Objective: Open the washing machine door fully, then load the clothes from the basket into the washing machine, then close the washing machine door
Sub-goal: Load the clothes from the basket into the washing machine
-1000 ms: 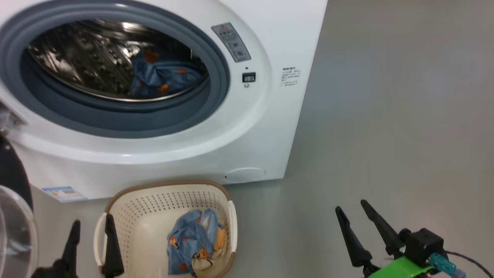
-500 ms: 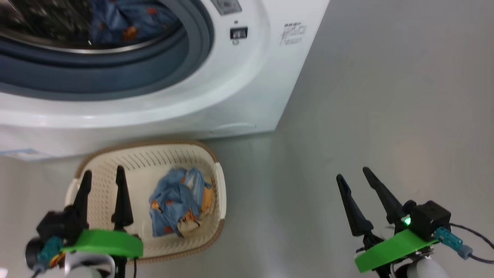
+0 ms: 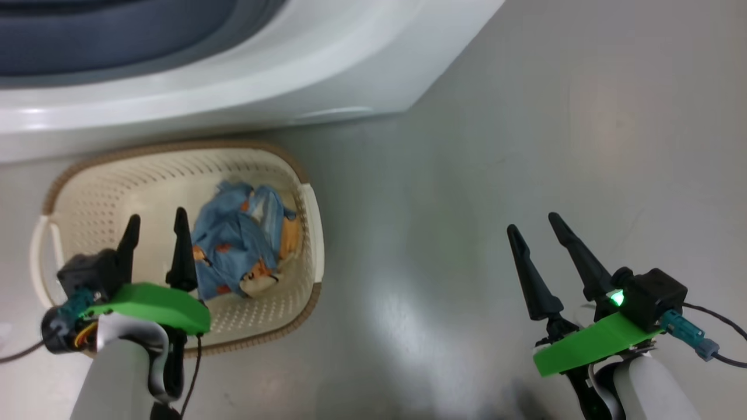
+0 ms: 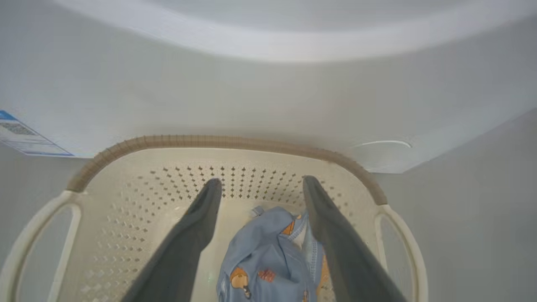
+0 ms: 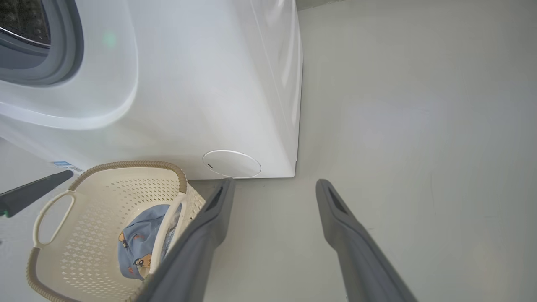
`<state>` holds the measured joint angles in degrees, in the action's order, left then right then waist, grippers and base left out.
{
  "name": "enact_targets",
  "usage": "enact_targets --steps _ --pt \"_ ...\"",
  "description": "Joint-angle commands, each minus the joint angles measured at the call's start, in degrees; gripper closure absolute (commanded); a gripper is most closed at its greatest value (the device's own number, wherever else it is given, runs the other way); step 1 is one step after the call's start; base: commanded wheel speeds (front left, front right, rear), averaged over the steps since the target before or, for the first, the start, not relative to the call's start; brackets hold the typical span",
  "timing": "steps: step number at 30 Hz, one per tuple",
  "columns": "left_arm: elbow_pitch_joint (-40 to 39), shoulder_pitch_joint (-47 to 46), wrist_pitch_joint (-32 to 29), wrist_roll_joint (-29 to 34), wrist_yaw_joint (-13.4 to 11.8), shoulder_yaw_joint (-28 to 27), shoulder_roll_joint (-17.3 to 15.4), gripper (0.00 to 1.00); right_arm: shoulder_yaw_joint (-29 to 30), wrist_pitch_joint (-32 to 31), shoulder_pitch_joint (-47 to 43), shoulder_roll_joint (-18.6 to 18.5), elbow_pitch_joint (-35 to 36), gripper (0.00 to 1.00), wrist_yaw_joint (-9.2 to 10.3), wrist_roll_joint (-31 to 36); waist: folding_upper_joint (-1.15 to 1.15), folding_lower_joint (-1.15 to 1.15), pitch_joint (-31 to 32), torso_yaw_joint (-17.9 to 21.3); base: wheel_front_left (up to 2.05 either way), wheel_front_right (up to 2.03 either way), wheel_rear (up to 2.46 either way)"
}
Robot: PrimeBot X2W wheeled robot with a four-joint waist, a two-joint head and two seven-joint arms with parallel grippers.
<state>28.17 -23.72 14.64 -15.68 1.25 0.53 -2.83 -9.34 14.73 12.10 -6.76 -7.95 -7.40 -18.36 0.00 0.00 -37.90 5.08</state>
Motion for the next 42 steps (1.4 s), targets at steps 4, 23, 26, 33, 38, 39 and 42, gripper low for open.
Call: enact_targets --steps 4,23,26,33,38,39,42 --pt "4.2 -2.6 -0.1 -0.2 0.6 -1.3 -1.9 0.00 -0.7 0.3 0.1 0.3 1.7 0.00 -0.09 0.2 0.00 0.00 -7.5 0.7 0.00 0.00 0.00" --pt "24.8 -16.2 -7.7 -6.4 6.0 0.9 -6.7 0.00 -1.0 0.3 2.5 1.0 3.2 0.00 -0.09 0.6 0.00 0.00 -14.0 0.7 0.00 0.00 0.00" --pt "24.9 -16.5 -9.9 -9.8 6.2 3.9 -6.1 0.00 -1.2 0.3 2.7 1.0 3.2 0.00 -0.09 0.6 0.00 0.00 -14.0 0.7 0.00 0.00 0.00" --pt "17.9 -14.6 -15.7 -24.1 6.2 14.9 -9.2 0.00 -1.2 0.3 3.3 1.0 3.1 0.00 -0.09 0.6 0.00 0.00 -14.1 1.0 0.00 0.00 0.00" --pt "18.1 -15.3 -16.7 -28.2 6.2 19.2 -11.8 0.00 -1.2 0.3 3.6 1.1 3.2 0.00 -0.09 0.6 0.00 0.00 -14.4 1.2 0.00 0.00 0.00" --pt "18.1 -15.3 -16.7 -28.2 6.2 19.2 -11.8 0.00 -1.2 0.3 3.6 1.1 3.2 0.00 -0.09 0.6 0.00 0.00 -14.4 1.2 0.00 0.00 0.00" --pt "20.6 -16.7 -16.4 -28.8 6.2 20.7 -12.3 0.00 -1.2 0.3 3.7 1.1 3.2 0.00 -0.09 0.6 0.00 0.00 -14.4 1.3 0.00 0.00 0.00"
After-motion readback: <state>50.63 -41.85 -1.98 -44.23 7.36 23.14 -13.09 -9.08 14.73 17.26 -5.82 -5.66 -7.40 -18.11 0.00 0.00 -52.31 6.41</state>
